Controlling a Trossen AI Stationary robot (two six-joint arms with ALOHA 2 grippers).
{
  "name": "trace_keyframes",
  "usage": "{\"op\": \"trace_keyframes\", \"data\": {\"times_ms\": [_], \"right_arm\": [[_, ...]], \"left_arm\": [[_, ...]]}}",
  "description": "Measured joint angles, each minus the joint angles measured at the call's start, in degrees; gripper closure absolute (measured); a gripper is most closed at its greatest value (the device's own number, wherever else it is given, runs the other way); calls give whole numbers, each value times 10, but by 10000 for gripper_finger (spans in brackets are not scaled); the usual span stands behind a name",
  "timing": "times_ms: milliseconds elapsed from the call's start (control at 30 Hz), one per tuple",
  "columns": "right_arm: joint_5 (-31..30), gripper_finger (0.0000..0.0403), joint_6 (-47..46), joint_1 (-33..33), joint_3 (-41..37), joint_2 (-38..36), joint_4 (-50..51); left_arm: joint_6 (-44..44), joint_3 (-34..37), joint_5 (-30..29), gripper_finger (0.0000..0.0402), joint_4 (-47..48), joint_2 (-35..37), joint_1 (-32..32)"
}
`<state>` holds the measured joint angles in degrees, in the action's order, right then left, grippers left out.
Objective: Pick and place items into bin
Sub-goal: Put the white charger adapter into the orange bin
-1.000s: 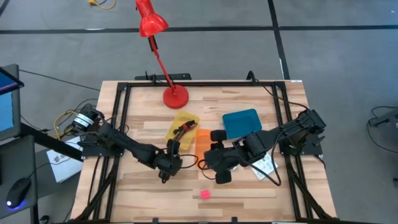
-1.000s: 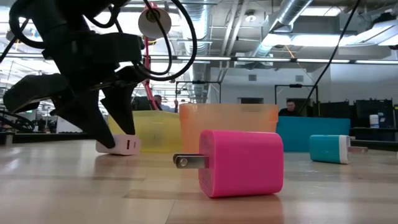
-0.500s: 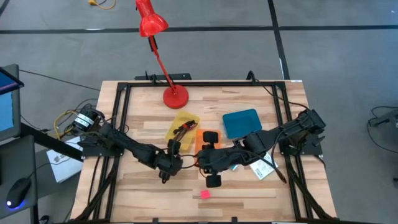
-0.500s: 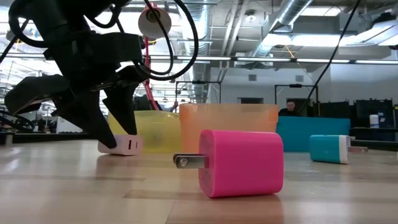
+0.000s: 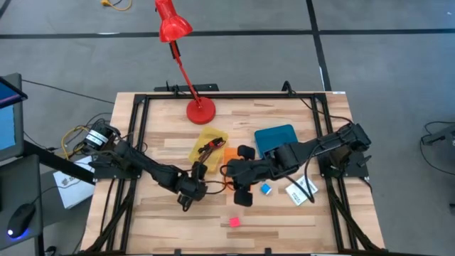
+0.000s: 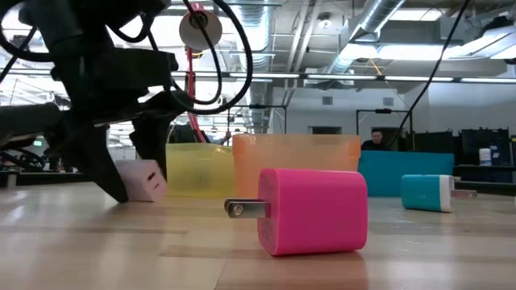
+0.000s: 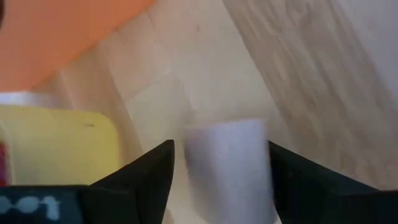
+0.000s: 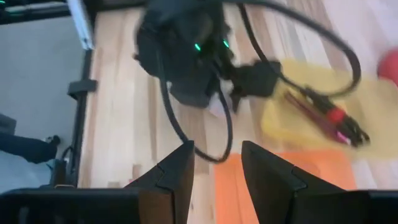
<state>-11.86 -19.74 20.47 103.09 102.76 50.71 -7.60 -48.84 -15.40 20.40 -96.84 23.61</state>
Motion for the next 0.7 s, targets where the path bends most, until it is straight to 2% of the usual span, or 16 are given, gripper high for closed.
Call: {"op": "trace_keyframes", "data": {"times_ms": [233,400,700], "right_arm": [[0,275,-8,1,0,0,33],[0,275,-8,0,0,0,38],[0,275,-8,0,0,0,50]], "left_arm": [[30,0,19,168,0,1,2],[85,0,25,168,0,1,-3],[74,3,53,168,-8,2,-3]]}}
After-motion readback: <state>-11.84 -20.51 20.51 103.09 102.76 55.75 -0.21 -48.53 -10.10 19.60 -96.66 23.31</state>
